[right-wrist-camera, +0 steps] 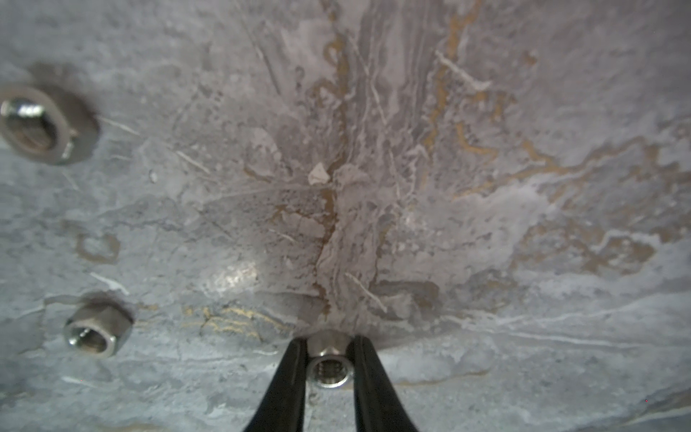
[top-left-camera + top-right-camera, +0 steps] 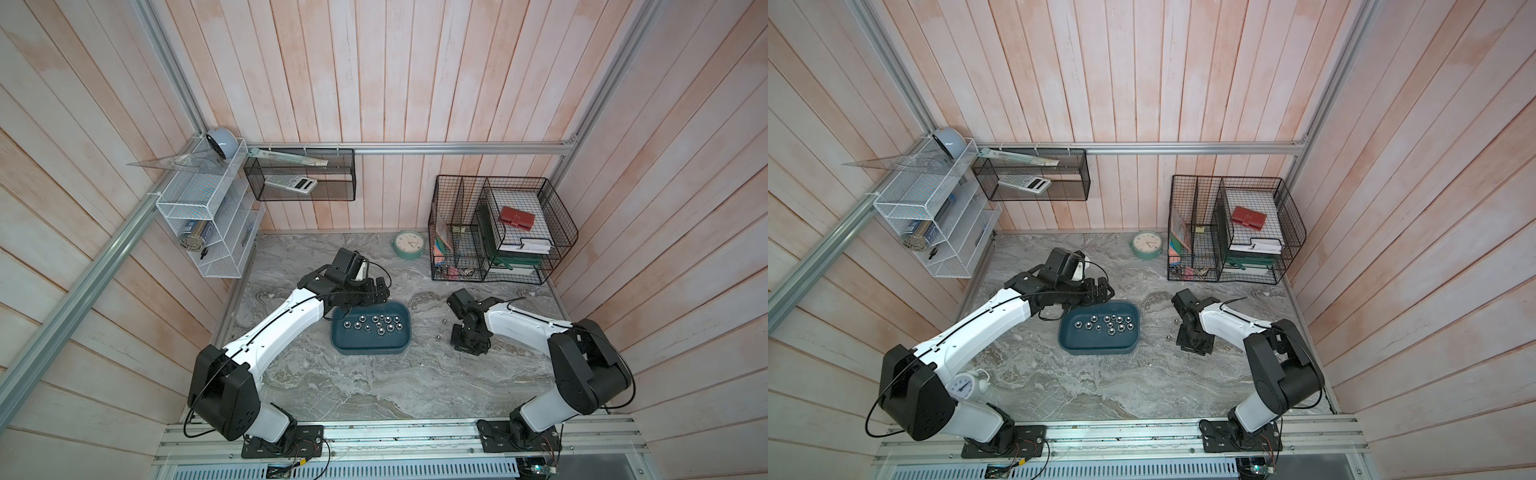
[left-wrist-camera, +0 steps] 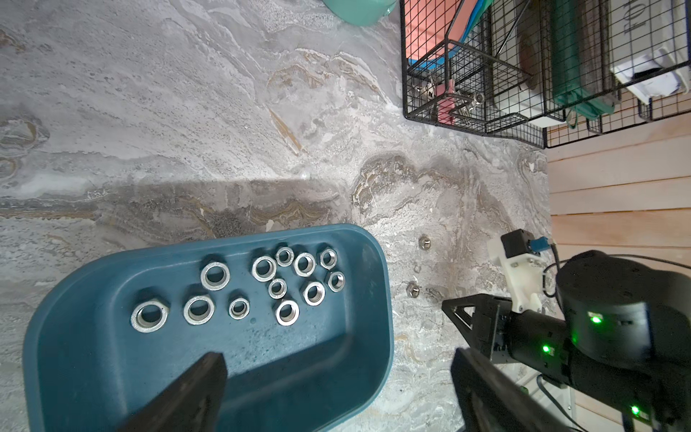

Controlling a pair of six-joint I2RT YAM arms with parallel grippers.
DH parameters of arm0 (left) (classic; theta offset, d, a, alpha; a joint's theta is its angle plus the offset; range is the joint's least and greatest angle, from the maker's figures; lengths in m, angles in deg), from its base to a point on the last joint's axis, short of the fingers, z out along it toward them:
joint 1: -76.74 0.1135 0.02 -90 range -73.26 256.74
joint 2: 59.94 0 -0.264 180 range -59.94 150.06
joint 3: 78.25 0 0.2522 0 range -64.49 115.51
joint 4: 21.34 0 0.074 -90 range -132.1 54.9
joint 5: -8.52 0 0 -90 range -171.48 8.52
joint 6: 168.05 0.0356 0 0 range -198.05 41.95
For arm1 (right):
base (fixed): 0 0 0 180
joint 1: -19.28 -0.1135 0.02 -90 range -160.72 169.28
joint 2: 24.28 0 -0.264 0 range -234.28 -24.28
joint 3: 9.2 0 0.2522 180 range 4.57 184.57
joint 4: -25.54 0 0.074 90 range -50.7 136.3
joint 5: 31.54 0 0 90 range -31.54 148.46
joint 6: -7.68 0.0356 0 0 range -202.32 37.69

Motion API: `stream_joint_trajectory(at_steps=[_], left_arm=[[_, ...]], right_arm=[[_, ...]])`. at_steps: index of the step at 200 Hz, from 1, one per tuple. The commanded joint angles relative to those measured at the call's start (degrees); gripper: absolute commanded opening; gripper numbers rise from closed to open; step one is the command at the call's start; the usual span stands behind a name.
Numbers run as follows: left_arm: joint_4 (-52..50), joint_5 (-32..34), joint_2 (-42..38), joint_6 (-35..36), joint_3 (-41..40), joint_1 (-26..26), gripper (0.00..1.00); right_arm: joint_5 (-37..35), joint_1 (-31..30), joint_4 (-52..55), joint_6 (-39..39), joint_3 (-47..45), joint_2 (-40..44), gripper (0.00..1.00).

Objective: Put the nuts on the desktop into the storage box
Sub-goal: Pick up the nut from the center of the board.

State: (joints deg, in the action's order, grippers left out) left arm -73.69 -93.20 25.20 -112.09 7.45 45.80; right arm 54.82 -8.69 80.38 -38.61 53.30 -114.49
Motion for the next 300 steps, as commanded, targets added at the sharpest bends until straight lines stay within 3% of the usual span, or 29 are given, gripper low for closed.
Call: stream_joint_trajectory(at_steps=[1, 74, 156, 300], left_arm=[[-0.4, 0.5, -1.6, 0.4, -0.7, -0.3, 1.0], [-1.2, 3.9, -4.5, -0.6, -2.9, 0.0, 1.0], [-3.5, 8.4, -13.8, -4.3, -9.6, 4.1, 1.0], [-15.1, 17.8, -29.8, -8.2, -15.2, 5.5, 1.0]], right_arm=[[0.0, 0.4, 0.5, -0.1, -0.6, -0.5, 0.2], [-4.0, -3.3, 7.1, -3.3, 10.2, 0.8, 0.19], [-8.7, -15.1, 13.2, -10.2, 33.1, -10.2, 0.19], [-0.3, -27.5, 12.3, -20.2, 54.9, -31.3, 0.2]])
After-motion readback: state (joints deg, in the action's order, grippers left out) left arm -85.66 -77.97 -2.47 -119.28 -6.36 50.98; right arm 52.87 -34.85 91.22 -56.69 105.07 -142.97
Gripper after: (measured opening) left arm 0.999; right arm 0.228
